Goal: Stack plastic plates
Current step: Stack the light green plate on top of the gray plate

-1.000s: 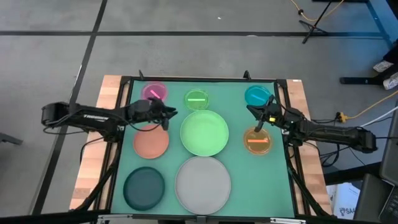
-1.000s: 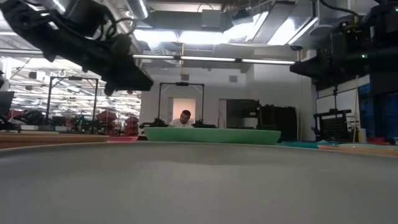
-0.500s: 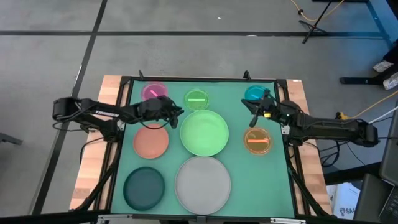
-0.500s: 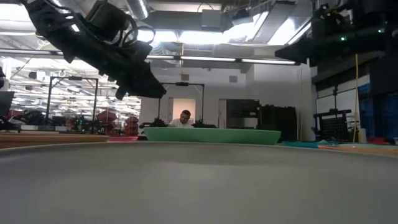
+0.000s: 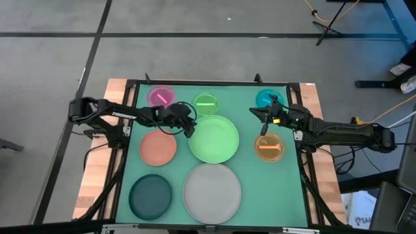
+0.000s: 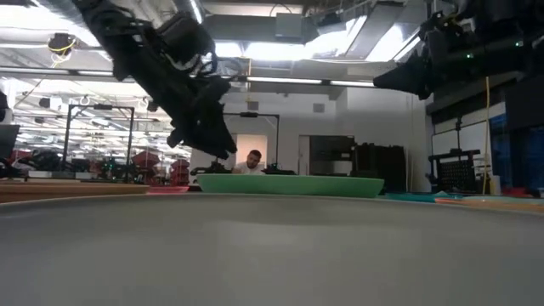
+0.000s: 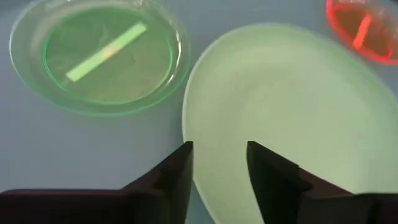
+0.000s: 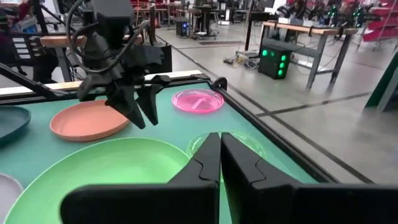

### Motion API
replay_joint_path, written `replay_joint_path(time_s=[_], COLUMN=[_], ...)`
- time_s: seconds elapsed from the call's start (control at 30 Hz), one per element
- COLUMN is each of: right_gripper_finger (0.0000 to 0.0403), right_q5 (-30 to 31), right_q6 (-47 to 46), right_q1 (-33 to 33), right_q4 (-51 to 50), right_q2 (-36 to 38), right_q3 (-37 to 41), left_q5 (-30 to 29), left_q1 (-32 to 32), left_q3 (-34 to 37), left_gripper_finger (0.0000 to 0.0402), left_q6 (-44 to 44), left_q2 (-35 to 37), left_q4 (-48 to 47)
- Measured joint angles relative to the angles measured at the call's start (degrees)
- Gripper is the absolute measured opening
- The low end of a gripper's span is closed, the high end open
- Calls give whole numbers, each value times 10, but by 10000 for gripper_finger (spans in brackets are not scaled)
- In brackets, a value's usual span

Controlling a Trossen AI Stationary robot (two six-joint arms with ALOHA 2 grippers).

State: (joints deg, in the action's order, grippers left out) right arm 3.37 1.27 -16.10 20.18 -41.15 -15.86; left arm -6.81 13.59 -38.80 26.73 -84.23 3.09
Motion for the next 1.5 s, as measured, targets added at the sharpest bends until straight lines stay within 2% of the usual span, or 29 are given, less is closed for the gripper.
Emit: replay_joint_path(time_s=[0.1,0.2,0.5,0.63,0.83,1.1,1.5], right_gripper_finger=[7,7,7,7,7,7,7], right_q5=[0,0,0,0,2,21,22], right_q6=[-1,3,6,7,7,8,8], right_q1=[0,0,0,0,0,0,0], right_q4=[0,2,3,18,21,18,10], right_q2=[0,0,0,0,0,0,0], right_q3=[0,0,0,0,0,0,0], left_q5=[20,23,45,50,42,-4,-18], left_q1=[3,-1,-6,-7,-6,-5,3], left_q3=[-36,-62,-91,-91,-91,-91,-91], left_gripper_finger=[180,191,183,160,96,17,5], left_q6=[9,46,62,62,62,61,42], left_q2=[-24,-50,-116,-123,-123,-123,-117], left_q4=[-64,-119,-126,-130,-120,-101,-53])
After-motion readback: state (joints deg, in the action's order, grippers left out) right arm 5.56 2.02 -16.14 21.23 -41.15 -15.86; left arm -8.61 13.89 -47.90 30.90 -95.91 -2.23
